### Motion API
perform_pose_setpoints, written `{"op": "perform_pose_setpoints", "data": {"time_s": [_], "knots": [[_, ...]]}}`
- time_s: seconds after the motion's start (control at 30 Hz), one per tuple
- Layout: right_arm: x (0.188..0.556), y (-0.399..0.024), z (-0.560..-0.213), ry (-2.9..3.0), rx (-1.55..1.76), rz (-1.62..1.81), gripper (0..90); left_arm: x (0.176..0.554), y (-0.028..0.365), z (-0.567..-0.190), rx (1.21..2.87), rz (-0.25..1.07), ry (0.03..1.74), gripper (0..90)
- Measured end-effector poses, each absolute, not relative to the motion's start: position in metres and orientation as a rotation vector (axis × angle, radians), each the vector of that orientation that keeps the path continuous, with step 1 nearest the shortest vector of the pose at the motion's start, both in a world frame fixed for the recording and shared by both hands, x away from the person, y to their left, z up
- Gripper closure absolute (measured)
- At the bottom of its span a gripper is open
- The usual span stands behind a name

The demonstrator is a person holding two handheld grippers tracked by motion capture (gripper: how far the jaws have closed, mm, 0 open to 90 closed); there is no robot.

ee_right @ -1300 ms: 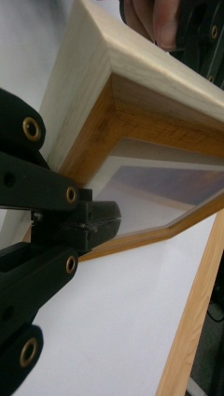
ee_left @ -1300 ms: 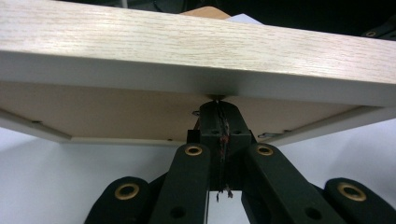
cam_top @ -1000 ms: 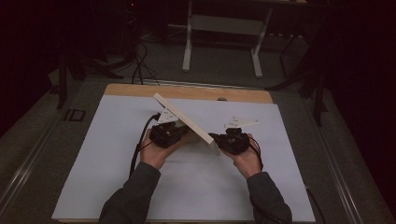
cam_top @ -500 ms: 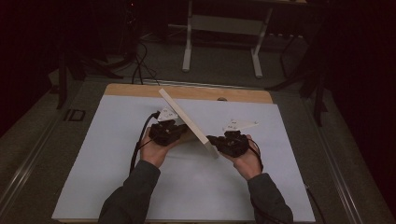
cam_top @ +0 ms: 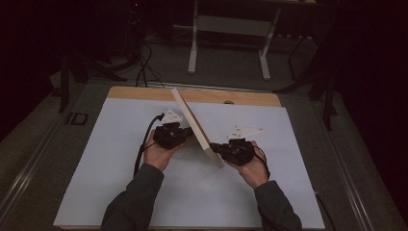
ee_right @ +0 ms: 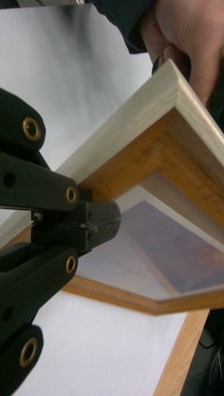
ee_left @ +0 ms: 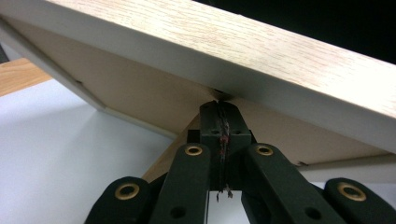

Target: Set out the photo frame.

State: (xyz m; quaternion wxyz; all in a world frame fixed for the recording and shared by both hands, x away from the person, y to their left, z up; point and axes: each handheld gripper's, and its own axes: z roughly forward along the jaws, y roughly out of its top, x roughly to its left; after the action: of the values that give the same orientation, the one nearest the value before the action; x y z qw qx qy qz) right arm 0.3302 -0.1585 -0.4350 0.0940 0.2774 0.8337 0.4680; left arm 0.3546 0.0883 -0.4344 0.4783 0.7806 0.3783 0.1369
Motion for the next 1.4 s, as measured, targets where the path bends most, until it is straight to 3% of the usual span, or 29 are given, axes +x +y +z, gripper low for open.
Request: {"op": "perform_pose_setpoints", "data": {"time_s": [1.4], "knots": [[0.318, -0.13, -0.435, 2.555, 0.679, 1.421, 89.9, 0.356, 0.096, -0.431, 1.938, 0.256, 0.806, 90.0]]}}
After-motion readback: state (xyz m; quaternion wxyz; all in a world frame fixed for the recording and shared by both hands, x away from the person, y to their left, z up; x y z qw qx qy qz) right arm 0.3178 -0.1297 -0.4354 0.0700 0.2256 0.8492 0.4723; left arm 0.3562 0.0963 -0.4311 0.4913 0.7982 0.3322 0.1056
